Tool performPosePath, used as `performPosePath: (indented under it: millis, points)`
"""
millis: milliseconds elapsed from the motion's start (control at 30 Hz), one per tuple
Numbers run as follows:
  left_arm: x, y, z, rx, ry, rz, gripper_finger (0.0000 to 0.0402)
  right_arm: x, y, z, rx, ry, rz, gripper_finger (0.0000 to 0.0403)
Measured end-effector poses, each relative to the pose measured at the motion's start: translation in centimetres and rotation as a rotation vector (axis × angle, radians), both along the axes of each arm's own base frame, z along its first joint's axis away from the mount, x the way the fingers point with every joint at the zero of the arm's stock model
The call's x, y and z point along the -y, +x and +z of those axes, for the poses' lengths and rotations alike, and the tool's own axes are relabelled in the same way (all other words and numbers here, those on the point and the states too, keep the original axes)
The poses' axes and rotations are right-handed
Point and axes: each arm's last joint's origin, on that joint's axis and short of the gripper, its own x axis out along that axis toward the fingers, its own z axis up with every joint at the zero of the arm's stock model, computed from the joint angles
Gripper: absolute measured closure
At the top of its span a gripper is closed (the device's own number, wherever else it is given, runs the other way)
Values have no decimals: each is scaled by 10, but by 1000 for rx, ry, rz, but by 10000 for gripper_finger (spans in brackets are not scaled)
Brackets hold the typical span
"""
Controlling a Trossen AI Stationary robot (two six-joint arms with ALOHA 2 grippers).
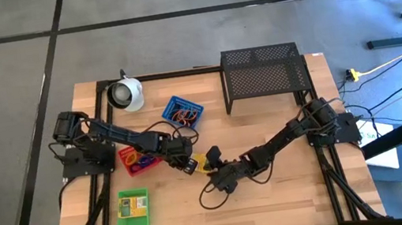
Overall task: Pick & Place Office Desk Supplies
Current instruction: Put the yellow crayon box into the green bin
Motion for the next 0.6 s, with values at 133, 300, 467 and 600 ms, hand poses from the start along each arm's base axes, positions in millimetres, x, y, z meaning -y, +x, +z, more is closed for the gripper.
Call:
performPosePath:
  millis: [133,300,467,600]
  points:
    - [0,0,0,2,-1,-1,401,1,0,0,6,12,-30,287]
    - [1,0,0,0,-25,-24,399,3,-1,0,32,1,-107,352]
    - [1,-1,5,14,-36,-37,401,2,-1,1,53,-24,-143,372]
    - [0,-5,22,64,-18,-35,399,-2,-4,10,80,2,-168,371]
